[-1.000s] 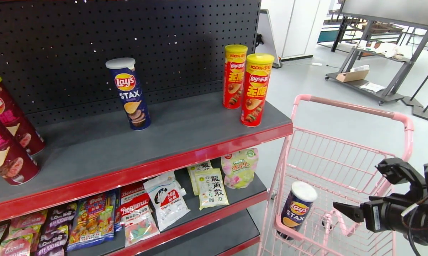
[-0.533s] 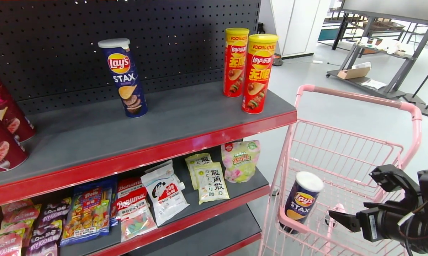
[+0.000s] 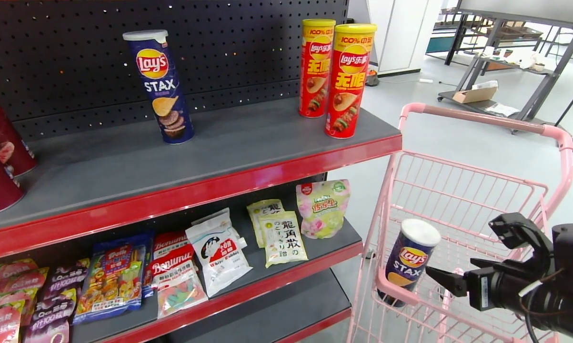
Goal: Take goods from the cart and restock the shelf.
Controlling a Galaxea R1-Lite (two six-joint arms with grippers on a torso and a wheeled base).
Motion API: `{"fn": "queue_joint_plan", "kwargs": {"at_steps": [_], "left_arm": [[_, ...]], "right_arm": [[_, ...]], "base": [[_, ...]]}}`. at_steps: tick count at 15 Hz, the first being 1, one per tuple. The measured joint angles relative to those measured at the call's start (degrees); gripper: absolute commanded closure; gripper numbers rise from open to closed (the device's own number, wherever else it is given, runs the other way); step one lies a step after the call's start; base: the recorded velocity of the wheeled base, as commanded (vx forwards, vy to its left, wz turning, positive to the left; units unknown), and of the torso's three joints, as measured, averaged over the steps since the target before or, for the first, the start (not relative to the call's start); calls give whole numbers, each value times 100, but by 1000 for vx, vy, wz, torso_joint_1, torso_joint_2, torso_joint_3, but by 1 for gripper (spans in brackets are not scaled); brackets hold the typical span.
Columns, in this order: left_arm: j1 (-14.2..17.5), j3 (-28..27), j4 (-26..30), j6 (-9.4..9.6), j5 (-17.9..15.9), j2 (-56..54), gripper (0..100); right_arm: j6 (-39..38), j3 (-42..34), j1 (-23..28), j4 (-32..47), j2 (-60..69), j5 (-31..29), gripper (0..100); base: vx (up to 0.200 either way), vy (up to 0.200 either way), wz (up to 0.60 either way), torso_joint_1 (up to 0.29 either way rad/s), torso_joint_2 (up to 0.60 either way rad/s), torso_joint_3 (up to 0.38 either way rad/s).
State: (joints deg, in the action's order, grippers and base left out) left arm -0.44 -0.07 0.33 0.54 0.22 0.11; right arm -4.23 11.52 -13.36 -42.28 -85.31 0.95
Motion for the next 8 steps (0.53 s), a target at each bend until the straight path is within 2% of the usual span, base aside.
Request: {"fn": "queue_joint_plan", "kwargs": {"at_steps": [2,4,8], "left_arm": [[0,-2,0,-2,-1,0,0],[0,-2,0,0,-4,0,0],[0,-2,0,0,-6,0,0]], "right_arm": [[-55,-174,-179,-764,-449,-5,0],[-94,-235,-289,-1180,-896,-6,0],[-113,-171,-179,-2327,-1819,-24,0]], "base": [[0,0,0,0,0,0],[0,0,0,0,0,0],[0,0,0,0,0,0]]}}
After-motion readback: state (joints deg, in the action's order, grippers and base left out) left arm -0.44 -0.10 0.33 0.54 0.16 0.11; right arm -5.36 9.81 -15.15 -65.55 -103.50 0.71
